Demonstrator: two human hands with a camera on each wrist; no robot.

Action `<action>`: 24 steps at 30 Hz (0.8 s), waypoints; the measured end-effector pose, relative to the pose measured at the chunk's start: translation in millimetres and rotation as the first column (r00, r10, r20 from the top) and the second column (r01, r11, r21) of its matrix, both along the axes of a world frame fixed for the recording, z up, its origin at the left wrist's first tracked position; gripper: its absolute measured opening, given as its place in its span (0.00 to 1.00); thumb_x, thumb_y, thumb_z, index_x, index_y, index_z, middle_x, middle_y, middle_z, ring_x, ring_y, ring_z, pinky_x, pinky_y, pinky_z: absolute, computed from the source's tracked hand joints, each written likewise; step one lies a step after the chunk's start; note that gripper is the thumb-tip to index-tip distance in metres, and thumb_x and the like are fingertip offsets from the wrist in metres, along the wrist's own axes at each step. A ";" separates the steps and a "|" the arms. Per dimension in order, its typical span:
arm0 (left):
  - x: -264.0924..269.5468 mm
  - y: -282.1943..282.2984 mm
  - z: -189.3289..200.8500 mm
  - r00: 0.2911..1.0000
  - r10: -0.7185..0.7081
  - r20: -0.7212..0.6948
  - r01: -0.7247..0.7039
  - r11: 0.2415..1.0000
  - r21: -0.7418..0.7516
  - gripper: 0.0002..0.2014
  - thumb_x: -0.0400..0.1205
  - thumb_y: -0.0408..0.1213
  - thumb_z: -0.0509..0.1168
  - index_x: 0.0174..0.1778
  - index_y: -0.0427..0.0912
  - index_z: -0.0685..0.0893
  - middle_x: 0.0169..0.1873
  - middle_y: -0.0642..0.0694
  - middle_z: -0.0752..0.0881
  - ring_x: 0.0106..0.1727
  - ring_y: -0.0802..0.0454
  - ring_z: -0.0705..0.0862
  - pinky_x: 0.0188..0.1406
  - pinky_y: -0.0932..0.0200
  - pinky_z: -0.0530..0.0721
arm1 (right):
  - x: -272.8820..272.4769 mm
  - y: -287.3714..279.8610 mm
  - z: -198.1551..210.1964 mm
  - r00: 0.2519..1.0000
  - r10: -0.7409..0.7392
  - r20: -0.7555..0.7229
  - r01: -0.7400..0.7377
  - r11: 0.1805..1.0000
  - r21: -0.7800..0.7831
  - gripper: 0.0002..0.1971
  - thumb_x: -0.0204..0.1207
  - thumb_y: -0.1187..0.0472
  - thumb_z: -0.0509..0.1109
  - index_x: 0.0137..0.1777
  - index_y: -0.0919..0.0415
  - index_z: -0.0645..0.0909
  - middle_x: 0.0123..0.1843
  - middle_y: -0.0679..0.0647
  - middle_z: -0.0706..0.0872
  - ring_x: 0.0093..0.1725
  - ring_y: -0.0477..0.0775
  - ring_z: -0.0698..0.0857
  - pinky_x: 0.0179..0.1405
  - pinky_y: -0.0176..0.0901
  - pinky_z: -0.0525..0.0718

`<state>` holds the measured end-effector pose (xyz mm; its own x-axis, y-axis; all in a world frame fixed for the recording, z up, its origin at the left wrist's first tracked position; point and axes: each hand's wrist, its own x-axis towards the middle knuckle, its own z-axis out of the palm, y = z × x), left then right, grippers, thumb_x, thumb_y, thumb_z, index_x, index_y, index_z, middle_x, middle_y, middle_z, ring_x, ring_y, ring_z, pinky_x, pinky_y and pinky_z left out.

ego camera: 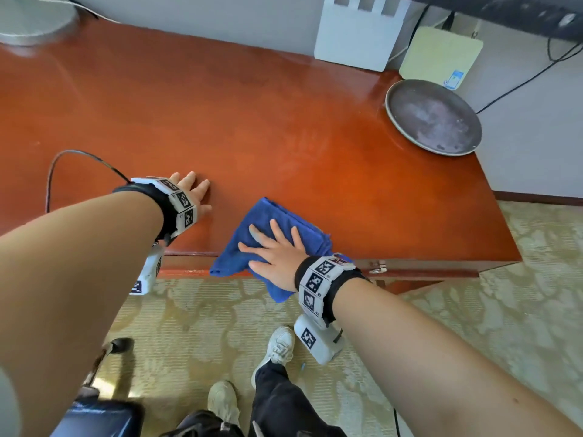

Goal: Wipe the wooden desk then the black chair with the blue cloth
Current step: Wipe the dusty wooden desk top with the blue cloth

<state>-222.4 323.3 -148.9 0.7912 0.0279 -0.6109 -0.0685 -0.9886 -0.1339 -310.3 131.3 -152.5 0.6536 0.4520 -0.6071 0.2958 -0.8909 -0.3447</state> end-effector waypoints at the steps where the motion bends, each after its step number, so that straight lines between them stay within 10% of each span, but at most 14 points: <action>1: -3.4 3.1 2.9 1.000 -0.011 -0.002 0.011 1.000 0.004 0.31 0.87 0.54 0.48 0.83 0.52 0.43 0.83 0.45 0.42 0.83 0.40 0.43 0.79 0.42 0.48 | -1.7 2.2 7.3 0.998 -0.032 -0.050 0.034 0.999 0.028 0.24 0.87 0.51 0.45 0.83 0.46 0.49 0.85 0.47 0.41 0.82 0.55 0.33 0.77 0.62 0.29; 4: -9.7 6.3 10.4 0.999 -0.054 0.002 0.054 0.999 0.004 0.31 0.87 0.55 0.48 0.83 0.53 0.42 0.83 0.45 0.40 0.83 0.39 0.42 0.79 0.40 0.48 | 4.6 2.1 29.0 0.913 -0.349 -0.212 0.385 0.908 0.162 0.24 0.88 0.54 0.48 0.82 0.61 0.56 0.83 0.59 0.55 0.83 0.60 0.51 0.80 0.55 0.49; 7: -11.5 1.4 21.0 0.997 -0.071 0.016 0.071 0.997 -0.015 0.32 0.87 0.55 0.47 0.83 0.53 0.41 0.83 0.45 0.40 0.83 0.40 0.40 0.79 0.39 0.47 | 15.4 -12.2 44.8 0.658 -0.673 -0.338 0.751 0.557 0.355 0.23 0.86 0.54 0.54 0.77 0.65 0.67 0.77 0.60 0.70 0.77 0.60 0.68 0.76 0.51 0.65; 12: -0.1 -14.0 41.2 0.990 -0.130 0.060 0.131 0.991 -0.013 0.32 0.87 0.56 0.47 0.83 0.52 0.40 0.83 0.45 0.39 0.83 0.40 0.39 0.79 0.39 0.47 | 41.9 -54.7 79.8 0.390 -0.858 -0.334 0.871 0.226 0.437 0.27 0.84 0.45 0.55 0.78 0.59 0.66 0.75 0.59 0.73 0.74 0.62 0.73 0.74 0.55 0.69; 17: 36.1 -45.1 58.7 0.980 -0.170 0.099 0.171 0.985 -0.001 0.32 0.87 0.56 0.46 0.83 0.52 0.39 0.83 0.46 0.39 0.83 0.41 0.39 0.80 0.39 0.48 | 80.4 -97.4 120.9 0.398 -0.913 -0.095 0.817 0.305 0.489 0.25 0.86 0.49 0.49 0.80 0.57 0.61 0.78 0.56 0.69 0.76 0.59 0.69 0.73 0.46 0.64; 24: 122.4 -93.6 70.8 0.972 -0.146 0.187 0.152 0.988 -0.020 0.31 0.87 0.54 0.46 0.83 0.51 0.41 0.83 0.47 0.42 0.83 0.43 0.40 0.80 0.42 0.46 | 161.1 -113.8 81.0 0.831 -0.556 0.025 0.525 0.796 0.301 0.29 0.84 0.42 0.45 0.83 0.50 0.50 0.83 0.59 0.56 0.78 0.56 0.61 0.75 0.50 0.57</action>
